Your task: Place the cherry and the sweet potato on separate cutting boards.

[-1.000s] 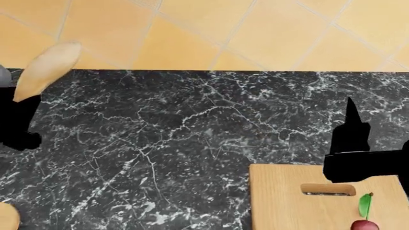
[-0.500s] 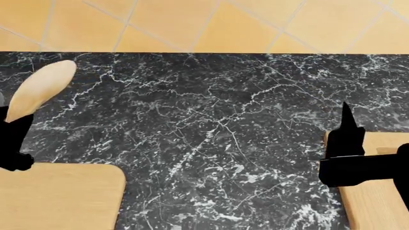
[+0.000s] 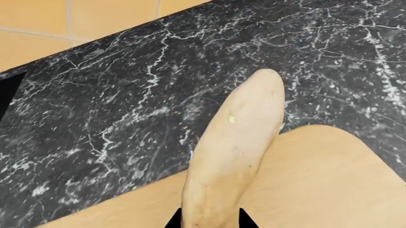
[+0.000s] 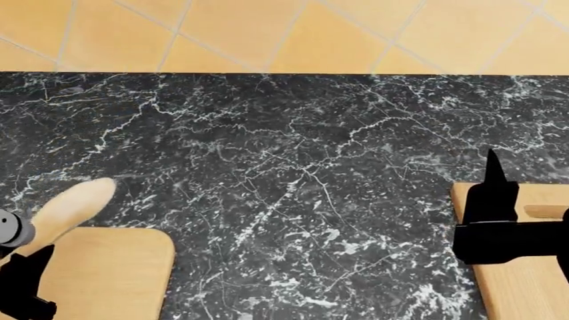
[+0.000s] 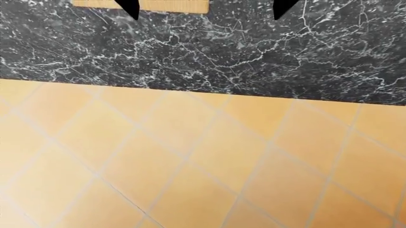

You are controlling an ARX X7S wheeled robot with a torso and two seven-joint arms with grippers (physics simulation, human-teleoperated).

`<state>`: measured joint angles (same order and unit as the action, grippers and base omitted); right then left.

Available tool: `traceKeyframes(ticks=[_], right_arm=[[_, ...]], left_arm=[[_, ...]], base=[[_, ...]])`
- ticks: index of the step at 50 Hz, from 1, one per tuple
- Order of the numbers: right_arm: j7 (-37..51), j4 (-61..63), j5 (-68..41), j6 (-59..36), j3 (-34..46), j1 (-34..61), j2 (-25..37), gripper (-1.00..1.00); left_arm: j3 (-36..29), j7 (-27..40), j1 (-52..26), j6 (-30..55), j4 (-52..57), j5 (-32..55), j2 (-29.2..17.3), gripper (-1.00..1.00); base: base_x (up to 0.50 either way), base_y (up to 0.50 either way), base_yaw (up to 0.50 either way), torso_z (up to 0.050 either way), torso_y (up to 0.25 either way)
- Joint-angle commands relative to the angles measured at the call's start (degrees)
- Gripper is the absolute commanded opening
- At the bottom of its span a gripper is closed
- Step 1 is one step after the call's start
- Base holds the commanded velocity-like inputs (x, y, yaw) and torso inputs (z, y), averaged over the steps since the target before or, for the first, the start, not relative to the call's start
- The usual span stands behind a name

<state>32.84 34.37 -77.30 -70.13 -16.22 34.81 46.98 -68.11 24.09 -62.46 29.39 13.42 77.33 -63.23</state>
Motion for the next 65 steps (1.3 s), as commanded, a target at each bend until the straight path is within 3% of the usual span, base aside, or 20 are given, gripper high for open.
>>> traceKeyframes(ticks=[1,10,16,30,31,45,52,57,65], right_arm=[[-1.2,0.0,-0.4,-0.7,-1.1,-0.2,-0.9,1.00],[-1.0,0.1,-0.7,-0.3,-1.1,-1.0,-1.2,1.00],[-0.3,-0.5,-1.8,-0.6,-0.3,0.4,-1.4,1.00],[-1.2,-0.5,-1.2,0.5,-0.2,-1.0,-1.6,1.00],[-1.5,-0.5,-0.8,0.7,-0.3,-1.5,-1.6,1.00],[-1.4,-0.9,-1.6,0.6,0.6,-1.7,-1.5,1.00],[-0.1,-1.3,-2.9,0.4,0.8,-0.1,-1.4,1.00],[2.0,-1.9,-4.7,0.2,0.8,2.6,-1.3,1.00],[5.0,-4.3,-7.5,-0.2,2.8,10.3,-1.3,1.00]], left_arm=[[1.1,-0.5,3.0,-1.9,5.3,-0.5,-3.8,-1.00],[1.2,0.9,4.3,-2.8,8.1,0.0,-7.2,-1.00],[0.9,0.6,8.1,-8.3,10.1,0.7,-11.3,-1.00],[0.9,0.2,9.7,-10.4,12.6,1.7,-14.2,-1.00],[1.2,0.5,9.3,-10.2,13.1,2.0,-14.4,1.00],[4.1,-1.5,5.7,-8.3,19.4,4.4,-17.8,1.00],[8.7,-1.5,0.2,-6.3,21.4,8.6,-20.3,1.00],[13.7,-0.1,-7.8,1.7,19.0,13.2,-18.0,1.00],[18.5,2.8,-15.8,5.8,14.0,17.7,-14.1,1.00]], base=[[0.00,0.00,0.00,0.000,0.000],[0.00,0.00,0.00,0.000,0.000],[0.00,0.00,0.00,0.000,0.002],[0.00,0.00,0.00,0.000,0.000],[0.00,0.00,0.00,0.000,0.000],[0.00,0.00,0.00,0.000,0.000],[0.00,0.00,0.00,0.000,0.000],[0.00,0.00,0.00,0.000,0.000],[0.00,0.00,0.00,0.000,0.000]])
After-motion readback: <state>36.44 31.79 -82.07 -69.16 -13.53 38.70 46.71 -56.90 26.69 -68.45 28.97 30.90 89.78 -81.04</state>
